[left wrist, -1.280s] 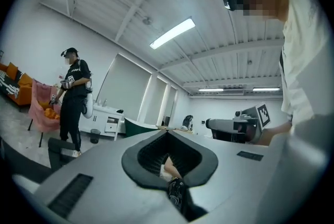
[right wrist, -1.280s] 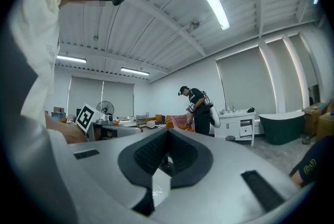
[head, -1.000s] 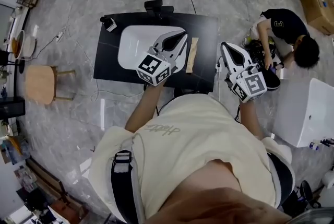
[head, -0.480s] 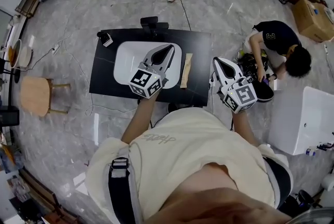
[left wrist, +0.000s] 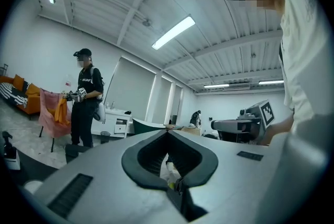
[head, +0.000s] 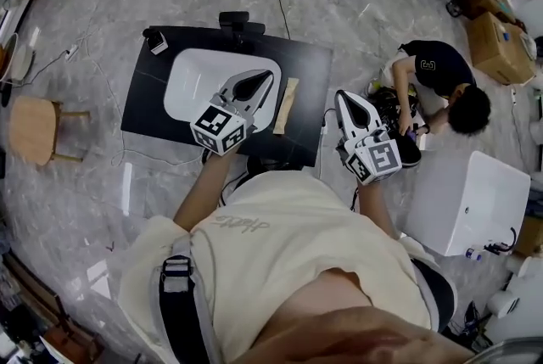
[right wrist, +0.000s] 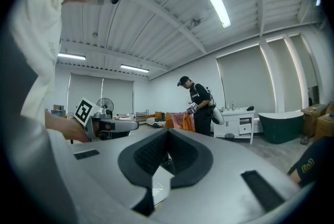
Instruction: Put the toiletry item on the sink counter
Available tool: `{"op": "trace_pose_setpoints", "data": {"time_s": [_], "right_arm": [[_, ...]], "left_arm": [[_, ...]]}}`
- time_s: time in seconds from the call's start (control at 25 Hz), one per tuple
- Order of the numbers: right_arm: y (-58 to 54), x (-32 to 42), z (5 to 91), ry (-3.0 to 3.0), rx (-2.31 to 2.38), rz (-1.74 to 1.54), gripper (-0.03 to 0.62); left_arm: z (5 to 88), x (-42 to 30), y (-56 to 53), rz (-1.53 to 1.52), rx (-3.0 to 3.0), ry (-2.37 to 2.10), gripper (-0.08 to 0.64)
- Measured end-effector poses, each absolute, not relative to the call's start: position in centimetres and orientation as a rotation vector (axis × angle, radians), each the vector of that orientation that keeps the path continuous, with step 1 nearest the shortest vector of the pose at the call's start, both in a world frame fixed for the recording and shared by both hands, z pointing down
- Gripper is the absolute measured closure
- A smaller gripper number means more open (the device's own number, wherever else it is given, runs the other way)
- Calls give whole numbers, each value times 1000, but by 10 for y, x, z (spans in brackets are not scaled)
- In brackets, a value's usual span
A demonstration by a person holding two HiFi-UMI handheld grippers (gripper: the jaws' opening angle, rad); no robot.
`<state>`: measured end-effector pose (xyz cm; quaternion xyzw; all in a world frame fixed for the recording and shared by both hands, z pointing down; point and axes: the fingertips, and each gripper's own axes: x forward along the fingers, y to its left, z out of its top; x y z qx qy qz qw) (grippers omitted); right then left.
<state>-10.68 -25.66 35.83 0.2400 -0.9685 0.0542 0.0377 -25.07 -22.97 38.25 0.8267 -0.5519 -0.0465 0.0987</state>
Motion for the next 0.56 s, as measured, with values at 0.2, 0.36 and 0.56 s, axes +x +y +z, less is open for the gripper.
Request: {"op": "trace_pose_setpoints", "data": {"time_s": [0.2, 0.36, 0.56], "right_arm": [[-256, -106, 365, -2952, 727, 145, 598], [-261, -103, 364, -2943, 749, 133, 598], [-270, -109, 372, -2930, 773, 104, 598]], "left_arm": [[388, -259, -225, -164, 2416, -1652, 557], [389, -257, -227, -185, 2425, -1629, 557], [395, -273, -233, -185, 2428, -1642, 557]]}}
